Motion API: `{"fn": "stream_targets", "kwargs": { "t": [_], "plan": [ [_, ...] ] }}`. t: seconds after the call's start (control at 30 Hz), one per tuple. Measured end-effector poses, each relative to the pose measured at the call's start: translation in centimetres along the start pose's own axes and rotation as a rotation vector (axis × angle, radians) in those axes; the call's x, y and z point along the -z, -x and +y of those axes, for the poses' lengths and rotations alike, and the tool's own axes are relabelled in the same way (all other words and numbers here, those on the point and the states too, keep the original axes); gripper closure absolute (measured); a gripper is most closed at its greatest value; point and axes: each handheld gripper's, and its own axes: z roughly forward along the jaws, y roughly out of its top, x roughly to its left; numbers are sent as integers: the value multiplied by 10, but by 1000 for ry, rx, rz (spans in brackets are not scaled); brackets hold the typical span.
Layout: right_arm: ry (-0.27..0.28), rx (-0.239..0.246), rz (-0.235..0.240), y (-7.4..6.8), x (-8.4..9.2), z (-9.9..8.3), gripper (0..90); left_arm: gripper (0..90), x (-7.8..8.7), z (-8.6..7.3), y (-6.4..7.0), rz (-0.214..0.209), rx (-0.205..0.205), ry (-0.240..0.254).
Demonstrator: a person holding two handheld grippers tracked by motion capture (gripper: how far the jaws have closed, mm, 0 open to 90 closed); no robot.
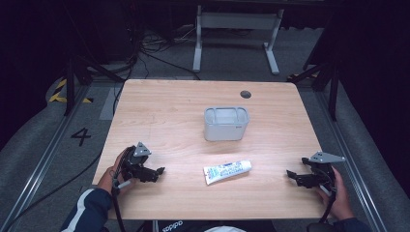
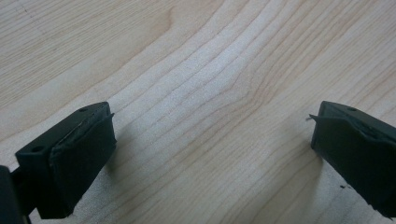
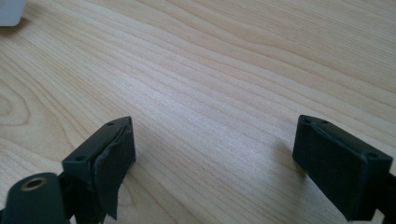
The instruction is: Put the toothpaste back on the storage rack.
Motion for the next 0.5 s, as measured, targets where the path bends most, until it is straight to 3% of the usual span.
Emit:
{"fn": "stream_targets", "kwargs": {
  "t": [0.27, 0.37, 0.5],
  "plan": [
    [-17, -22, -26, 1, -2, 1, 53, 1, 3, -4, 1, 1, 4, 5],
    [-24, -28, -28, 1, -3, 2, 44, 1, 8, -9, -1, -12, -21, 2],
    [-24, -30, -27, 1, -2, 1, 44, 1, 9, -11, -1, -16, -21, 0]
  ]
}}
